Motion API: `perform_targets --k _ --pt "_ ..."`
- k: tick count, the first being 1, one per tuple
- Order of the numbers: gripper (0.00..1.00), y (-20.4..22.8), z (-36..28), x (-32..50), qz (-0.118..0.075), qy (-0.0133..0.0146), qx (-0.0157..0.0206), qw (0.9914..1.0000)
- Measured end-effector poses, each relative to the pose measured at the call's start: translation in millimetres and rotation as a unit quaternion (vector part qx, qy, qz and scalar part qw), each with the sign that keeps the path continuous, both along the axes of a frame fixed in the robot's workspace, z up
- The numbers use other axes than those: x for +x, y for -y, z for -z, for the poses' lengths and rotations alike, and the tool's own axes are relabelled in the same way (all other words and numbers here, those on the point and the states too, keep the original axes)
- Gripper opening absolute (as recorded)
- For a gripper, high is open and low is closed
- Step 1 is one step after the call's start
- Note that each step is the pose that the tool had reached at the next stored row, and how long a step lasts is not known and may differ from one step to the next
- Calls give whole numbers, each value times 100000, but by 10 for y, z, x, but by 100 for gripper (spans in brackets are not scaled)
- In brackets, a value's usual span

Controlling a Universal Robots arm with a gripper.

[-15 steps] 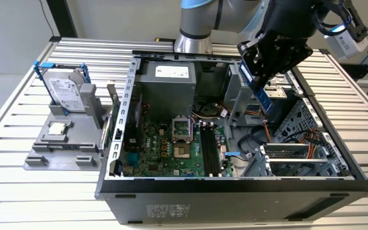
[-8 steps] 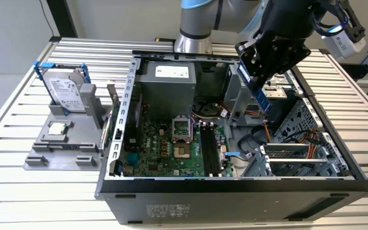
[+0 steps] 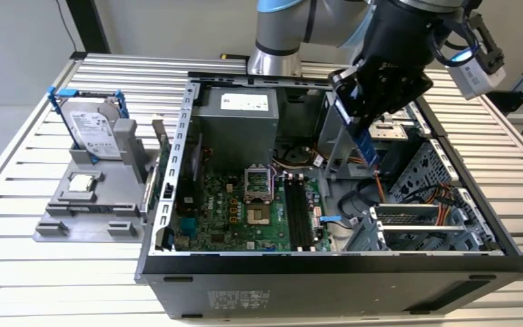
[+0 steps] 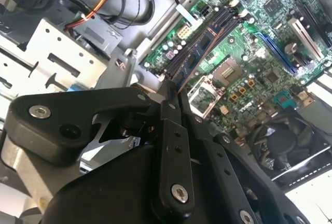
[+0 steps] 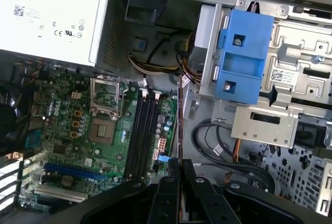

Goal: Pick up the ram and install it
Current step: 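Insert the ram into the slot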

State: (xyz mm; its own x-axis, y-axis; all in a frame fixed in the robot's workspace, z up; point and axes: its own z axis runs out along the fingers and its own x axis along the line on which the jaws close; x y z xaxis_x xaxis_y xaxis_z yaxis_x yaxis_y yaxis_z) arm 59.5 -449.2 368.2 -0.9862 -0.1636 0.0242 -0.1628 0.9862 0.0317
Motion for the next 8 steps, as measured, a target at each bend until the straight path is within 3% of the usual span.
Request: perform_targets --k 6,8 --pt "0 0 110 -17 177 -3 -26 100000" --pt "0 0 146 -23 1069 -3 -43 99994"
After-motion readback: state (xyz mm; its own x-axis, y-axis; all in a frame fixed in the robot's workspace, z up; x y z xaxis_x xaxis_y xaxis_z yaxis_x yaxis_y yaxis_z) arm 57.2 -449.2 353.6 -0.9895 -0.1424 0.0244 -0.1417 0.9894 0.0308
